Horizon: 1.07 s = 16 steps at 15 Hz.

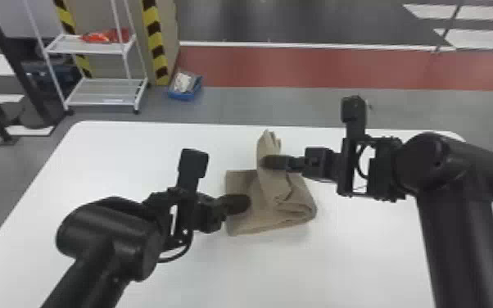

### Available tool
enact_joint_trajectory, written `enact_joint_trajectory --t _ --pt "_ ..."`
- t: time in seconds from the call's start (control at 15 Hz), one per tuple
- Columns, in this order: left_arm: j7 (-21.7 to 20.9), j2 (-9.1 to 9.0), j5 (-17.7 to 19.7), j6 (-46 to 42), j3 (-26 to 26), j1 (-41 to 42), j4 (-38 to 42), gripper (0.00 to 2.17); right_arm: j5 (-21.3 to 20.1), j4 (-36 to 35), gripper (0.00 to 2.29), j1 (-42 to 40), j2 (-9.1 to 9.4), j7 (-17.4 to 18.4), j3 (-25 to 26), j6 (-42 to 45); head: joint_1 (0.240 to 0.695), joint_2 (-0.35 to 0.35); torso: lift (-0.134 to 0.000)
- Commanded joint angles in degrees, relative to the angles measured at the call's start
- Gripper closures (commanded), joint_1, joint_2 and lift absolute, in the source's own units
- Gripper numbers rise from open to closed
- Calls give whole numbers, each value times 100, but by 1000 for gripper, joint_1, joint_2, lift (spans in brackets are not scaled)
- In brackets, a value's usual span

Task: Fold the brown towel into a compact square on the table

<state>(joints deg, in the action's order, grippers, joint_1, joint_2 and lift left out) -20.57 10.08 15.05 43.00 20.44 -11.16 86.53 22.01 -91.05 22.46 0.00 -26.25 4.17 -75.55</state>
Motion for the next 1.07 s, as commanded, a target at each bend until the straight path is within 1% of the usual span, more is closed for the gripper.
enact_joint_trajectory --t 0.0,0.33,0.4,0.47,0.53,0.6,0.73,0.87,1.0 --pt "0 -42 -2 -32 30 -1 4 1845 5 -1 1116 -40 5 24 -171 18 695 -26 -124" --pt "-8 -33 -2 -32 12 26 22 1845 -13 193 1096 -92 5 77 -312 106 695 -19 -124" --pt "-8 -33 -2 -32 -5 35 22 1845 5 201 934 -92 5 112 -329 106 695 -17 -124" --pt "-8 -33 -2 -14 -5 52 31 1845 23 193 613 -119 5 129 -329 106 695 -16 -124" --pt "-8 -24 -2 -14 -14 61 48 1845 102 158 49 -172 5 94 -329 106 695 -15 -124" --pt "-8 -15 -2 -14 -23 79 66 1845 198 78 -1 -224 5 50 -312 141 695 -14 -124" --pt "-17 2 -2 -32 -58 96 110 1845 374 -203 26 -365 5 6 -268 123 695 -5 -124" --pt "-17 11 -2 -14 -111 175 180 1845 480 -660 49 -611 5 41 -101 88 695 1 -124" --pt "-17 20 7 -14 -137 210 277 1845 682 -1082 49 -927 5 41 198 88 695 -1 -124"
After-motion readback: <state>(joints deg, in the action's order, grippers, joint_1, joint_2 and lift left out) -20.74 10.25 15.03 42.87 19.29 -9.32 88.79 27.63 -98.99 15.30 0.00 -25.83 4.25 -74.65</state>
